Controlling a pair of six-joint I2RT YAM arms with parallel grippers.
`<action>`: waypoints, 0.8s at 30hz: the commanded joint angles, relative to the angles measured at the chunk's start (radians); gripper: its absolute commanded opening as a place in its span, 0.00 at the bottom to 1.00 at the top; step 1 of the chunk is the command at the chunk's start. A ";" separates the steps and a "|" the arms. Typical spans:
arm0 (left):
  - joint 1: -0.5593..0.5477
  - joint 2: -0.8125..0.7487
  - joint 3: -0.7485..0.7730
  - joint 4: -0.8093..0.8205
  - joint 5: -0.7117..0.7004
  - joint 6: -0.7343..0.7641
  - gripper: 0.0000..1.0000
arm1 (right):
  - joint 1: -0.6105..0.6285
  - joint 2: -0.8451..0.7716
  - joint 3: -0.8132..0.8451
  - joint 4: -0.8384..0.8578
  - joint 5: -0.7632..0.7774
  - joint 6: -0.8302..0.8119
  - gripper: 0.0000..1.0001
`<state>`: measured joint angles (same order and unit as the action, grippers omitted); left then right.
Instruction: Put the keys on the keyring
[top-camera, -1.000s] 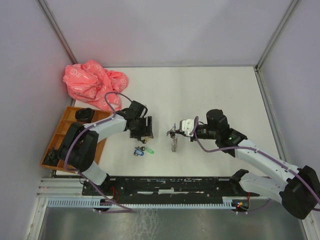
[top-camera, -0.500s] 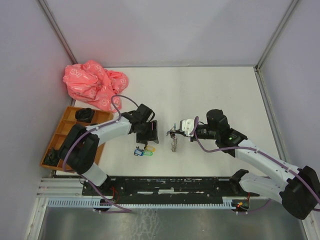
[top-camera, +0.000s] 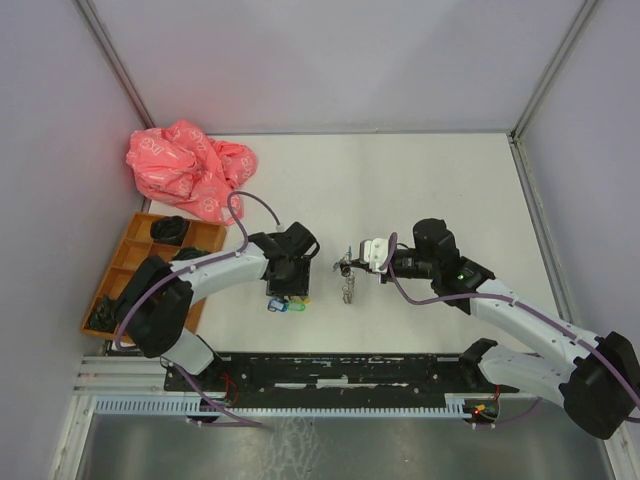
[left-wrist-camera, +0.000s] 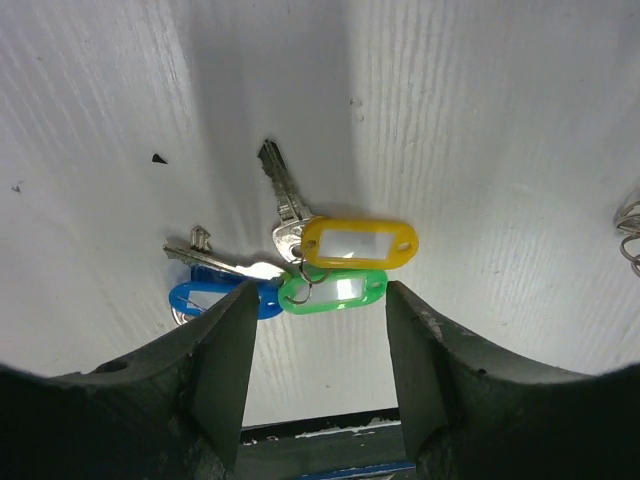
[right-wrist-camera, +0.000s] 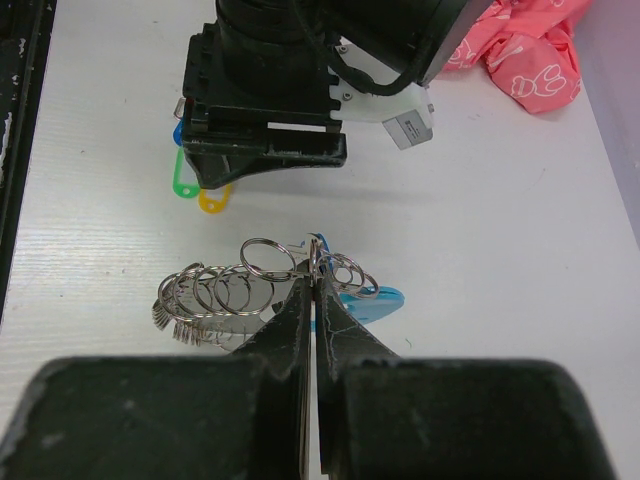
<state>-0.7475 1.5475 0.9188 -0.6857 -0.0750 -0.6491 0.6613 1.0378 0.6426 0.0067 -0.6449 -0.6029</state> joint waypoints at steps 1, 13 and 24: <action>0.004 -0.031 -0.020 0.050 -0.043 -0.068 0.58 | 0.006 -0.024 0.016 0.054 0.001 0.005 0.01; 0.024 0.079 -0.009 0.146 -0.043 -0.066 0.26 | 0.007 -0.024 0.016 0.055 0.002 0.006 0.01; 0.137 0.118 0.021 0.207 -0.059 -0.049 0.03 | 0.006 -0.026 0.014 0.058 0.007 0.007 0.01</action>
<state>-0.6590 1.6348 0.9268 -0.5217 -0.0948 -0.6773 0.6640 1.0374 0.6426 0.0067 -0.6437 -0.6029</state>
